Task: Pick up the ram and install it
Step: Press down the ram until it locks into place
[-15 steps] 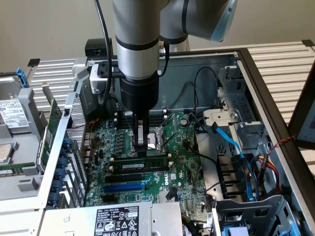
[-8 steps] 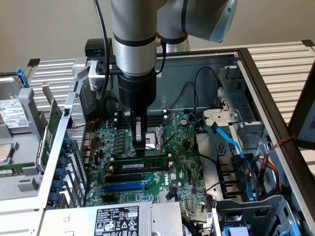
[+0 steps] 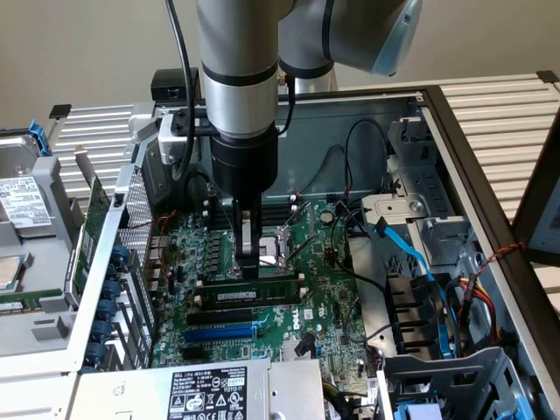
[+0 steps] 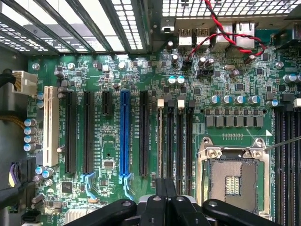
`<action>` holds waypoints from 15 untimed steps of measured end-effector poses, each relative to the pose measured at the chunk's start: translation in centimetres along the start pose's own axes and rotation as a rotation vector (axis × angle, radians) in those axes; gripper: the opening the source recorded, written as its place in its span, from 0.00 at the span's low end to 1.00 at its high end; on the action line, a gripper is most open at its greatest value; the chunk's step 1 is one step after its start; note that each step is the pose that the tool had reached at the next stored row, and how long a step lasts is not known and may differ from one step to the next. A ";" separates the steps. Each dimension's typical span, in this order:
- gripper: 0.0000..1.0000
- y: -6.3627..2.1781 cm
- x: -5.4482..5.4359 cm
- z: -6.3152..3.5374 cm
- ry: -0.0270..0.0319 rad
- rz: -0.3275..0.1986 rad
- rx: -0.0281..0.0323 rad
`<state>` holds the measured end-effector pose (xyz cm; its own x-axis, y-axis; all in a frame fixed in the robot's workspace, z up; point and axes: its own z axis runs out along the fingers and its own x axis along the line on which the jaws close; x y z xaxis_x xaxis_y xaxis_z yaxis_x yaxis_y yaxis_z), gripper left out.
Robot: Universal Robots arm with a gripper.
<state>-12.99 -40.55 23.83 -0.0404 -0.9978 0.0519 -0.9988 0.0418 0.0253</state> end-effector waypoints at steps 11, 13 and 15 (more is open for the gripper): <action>0.10 -0.01 0.1 0.24 0.0075 0.000 0.0041; 0.10 -0.01 0.1 0.30 0.0088 0.001 0.0056; 0.10 -0.01 0.1 0.38 0.0095 0.001 0.0075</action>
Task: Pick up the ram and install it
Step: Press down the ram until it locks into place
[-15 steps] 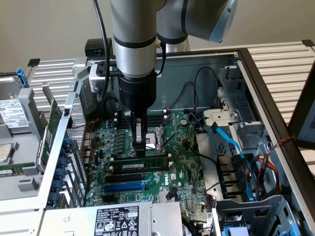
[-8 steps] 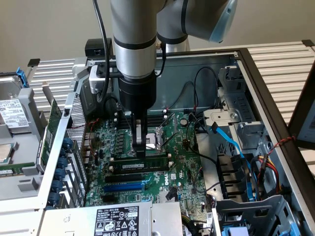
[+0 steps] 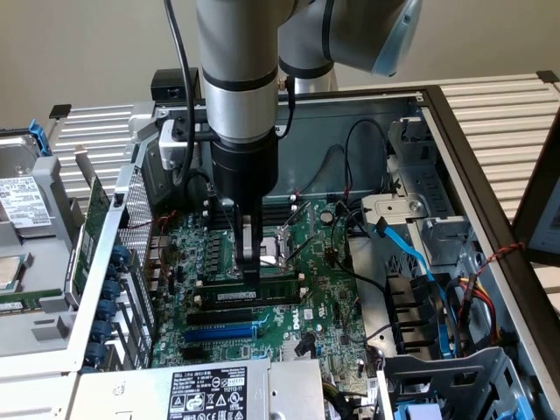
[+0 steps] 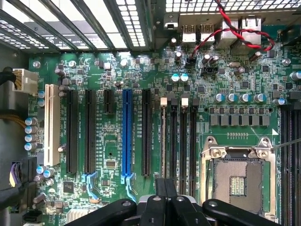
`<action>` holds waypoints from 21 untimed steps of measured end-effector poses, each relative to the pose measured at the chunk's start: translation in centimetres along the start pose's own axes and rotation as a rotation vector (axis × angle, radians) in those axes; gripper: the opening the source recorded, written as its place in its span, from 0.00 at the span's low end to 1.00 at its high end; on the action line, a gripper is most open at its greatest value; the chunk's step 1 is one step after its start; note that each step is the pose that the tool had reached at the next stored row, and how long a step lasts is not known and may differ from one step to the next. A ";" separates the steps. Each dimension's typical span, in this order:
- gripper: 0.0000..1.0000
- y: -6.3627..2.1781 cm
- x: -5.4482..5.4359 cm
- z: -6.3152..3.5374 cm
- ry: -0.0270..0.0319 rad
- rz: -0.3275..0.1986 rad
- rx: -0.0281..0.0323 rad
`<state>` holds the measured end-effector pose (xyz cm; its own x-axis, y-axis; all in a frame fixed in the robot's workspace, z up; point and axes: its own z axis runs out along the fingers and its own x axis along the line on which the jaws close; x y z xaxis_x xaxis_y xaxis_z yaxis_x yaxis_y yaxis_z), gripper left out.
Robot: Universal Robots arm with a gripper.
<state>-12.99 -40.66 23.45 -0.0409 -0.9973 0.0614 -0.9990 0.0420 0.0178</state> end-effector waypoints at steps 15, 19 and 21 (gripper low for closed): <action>0.10 -0.01 0.0 0.57 0.0011 -0.001 0.0014; 0.10 -0.01 0.0 0.57 0.0011 -0.001 0.0014; 0.10 -0.01 0.0 0.57 0.0011 -0.001 0.0015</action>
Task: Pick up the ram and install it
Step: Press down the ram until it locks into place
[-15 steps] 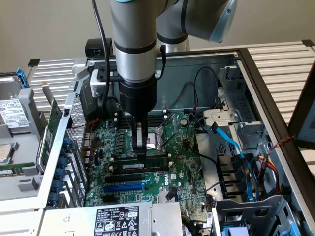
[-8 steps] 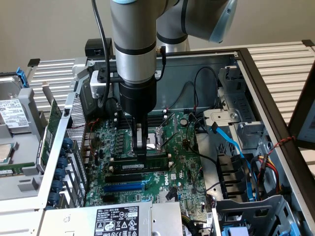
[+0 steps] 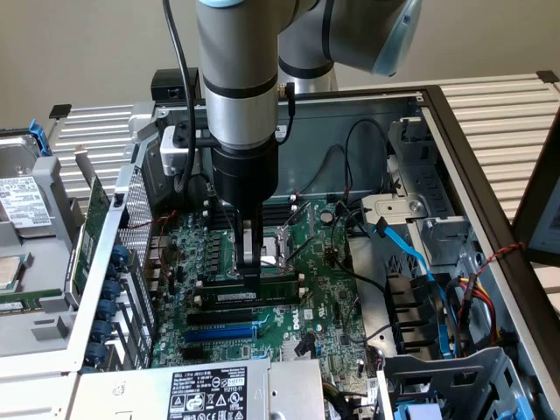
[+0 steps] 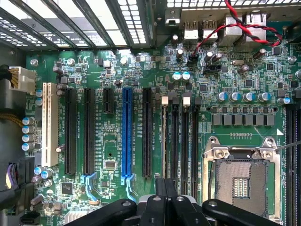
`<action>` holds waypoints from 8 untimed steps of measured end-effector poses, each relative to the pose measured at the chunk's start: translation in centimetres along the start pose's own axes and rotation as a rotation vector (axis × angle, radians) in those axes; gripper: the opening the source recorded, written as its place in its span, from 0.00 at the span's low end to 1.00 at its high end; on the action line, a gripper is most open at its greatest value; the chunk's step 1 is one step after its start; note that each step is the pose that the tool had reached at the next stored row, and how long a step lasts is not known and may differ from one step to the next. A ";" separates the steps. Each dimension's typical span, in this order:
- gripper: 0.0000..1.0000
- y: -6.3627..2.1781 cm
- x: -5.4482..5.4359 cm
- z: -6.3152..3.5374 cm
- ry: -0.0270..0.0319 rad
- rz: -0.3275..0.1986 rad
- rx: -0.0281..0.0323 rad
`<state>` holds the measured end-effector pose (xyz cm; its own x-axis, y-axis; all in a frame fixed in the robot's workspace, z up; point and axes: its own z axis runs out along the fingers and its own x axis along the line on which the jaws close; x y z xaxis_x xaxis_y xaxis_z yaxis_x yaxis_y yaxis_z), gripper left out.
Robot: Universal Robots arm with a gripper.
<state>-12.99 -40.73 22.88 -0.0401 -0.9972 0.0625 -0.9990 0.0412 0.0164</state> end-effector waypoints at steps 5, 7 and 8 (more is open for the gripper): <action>0.10 0.00 0.0 0.00 0.0000 0.000 0.0000; 0.10 0.00 0.0 0.01 0.0002 0.000 0.0002; 0.10 0.00 0.0 0.03 0.0003 0.000 0.0003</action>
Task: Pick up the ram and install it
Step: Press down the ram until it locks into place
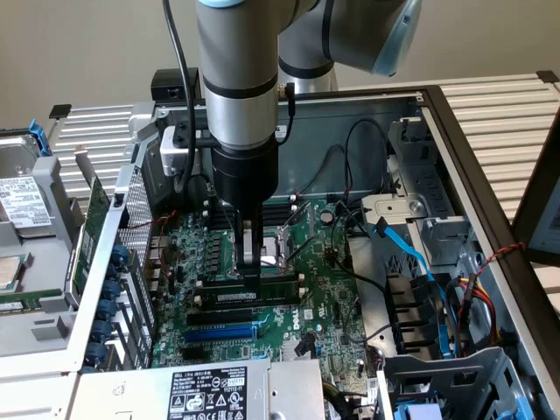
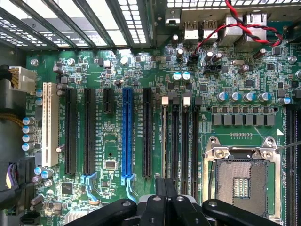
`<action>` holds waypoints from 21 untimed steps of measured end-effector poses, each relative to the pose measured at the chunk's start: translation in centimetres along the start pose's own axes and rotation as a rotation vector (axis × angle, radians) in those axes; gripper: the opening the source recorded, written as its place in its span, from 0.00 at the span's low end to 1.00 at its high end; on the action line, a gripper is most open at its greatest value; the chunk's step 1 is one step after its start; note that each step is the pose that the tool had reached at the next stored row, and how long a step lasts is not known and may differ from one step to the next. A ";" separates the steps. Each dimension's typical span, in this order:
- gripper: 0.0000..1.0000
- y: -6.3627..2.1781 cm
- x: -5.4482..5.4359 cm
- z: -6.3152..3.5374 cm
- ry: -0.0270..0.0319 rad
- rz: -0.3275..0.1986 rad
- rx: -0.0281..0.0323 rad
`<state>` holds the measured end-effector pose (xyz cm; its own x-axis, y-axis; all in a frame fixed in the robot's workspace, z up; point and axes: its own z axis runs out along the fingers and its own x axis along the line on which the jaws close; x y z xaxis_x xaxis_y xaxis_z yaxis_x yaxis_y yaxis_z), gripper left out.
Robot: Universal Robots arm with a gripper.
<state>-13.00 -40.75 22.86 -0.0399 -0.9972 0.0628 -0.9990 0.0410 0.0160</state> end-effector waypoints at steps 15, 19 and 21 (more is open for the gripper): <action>0.10 0.06 0.1 -1.81 -0.0004 0.000 0.0019; 0.10 0.07 0.2 -2.80 -0.0003 0.000 0.0018; 0.10 0.07 0.2 -2.82 -0.0005 0.000 0.0020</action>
<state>-13.02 -40.74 25.69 -0.0401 -0.9973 0.0623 -0.9991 0.0410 0.0140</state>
